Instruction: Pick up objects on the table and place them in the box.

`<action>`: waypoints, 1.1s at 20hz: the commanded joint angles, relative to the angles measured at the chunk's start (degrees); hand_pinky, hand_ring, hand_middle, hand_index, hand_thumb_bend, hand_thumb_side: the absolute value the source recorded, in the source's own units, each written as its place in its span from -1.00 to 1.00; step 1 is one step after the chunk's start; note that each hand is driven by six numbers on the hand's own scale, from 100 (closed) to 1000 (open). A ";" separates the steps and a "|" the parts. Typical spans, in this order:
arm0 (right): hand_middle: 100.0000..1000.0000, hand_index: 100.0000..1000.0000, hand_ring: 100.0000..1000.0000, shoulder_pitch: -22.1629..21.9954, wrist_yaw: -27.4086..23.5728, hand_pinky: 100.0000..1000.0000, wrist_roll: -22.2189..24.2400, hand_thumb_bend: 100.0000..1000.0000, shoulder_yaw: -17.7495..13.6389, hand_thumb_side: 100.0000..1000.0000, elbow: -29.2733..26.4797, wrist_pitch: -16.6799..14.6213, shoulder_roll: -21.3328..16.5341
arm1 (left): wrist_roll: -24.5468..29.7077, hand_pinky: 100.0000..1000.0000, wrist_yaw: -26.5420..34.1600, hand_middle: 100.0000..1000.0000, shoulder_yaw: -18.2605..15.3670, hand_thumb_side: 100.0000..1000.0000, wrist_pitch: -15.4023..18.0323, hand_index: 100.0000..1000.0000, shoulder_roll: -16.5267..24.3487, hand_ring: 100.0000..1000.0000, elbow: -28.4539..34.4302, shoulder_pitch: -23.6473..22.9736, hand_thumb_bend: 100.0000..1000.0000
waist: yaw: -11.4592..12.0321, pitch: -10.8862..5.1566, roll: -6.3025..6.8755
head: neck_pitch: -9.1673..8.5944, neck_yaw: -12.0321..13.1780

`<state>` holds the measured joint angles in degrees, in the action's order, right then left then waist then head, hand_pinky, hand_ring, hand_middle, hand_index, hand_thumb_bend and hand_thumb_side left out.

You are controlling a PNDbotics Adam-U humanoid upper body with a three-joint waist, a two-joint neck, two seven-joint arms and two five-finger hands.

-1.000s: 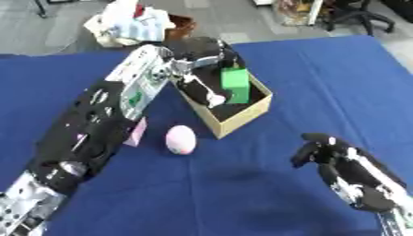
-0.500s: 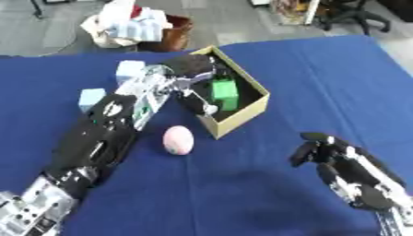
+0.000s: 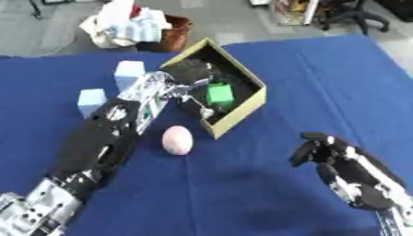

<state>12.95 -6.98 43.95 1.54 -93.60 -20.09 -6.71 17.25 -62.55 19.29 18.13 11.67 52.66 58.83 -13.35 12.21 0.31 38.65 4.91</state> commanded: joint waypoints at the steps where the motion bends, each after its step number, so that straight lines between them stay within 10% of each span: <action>1: 0.23 0.80 0.36 0.50 -0.27 0.28 0.19 -1.00 -0.07 -0.22 -0.50 -0.30 -0.05 | 1.34 0.42 0.32 0.29 -0.17 -0.56 0.57 0.73 0.31 0.16 0.42 0.65 -1.00 | -0.06 -1.06 -0.13 | -0.76 -0.08; 12: 0.23 0.80 0.36 0.50 -0.20 0.28 0.11 -1.00 -0.17 -0.22 -0.41 -0.33 -0.07 | 10.31 0.60 6.34 0.66 0.27 1.00 2.25 0.83 3.09 0.48 6.75 1.19 -0.96 | 0.22 -1.15 -0.15 | -0.97 -0.36; 19: 0.23 0.80 0.36 0.51 -0.04 0.28 -0.12 -1.00 -0.47 -0.22 -0.32 -0.41 -0.21 | 14.39 0.60 11.43 0.64 0.45 0.95 3.35 0.82 6.35 0.47 12.62 0.00 -1.00 | 0.72 -1.10 -0.17 | -1.05 -0.80; 22: 0.23 0.80 0.36 0.53 0.09 0.28 -0.35 -1.00 -0.71 -0.22 -0.28 -0.48 -0.37 | 13.92 0.57 14.35 0.54 -0.26 0.18 2.55 0.78 9.51 0.43 17.25 -1.82 -1.00 | 1.24 -1.06 -0.12 | -1.08 -1.20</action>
<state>12.95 -6.91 43.65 1.28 -93.25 -20.30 -6.36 31.22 -49.55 19.77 21.00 18.81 67.23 56.17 -12.05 12.21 0.30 38.24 3.94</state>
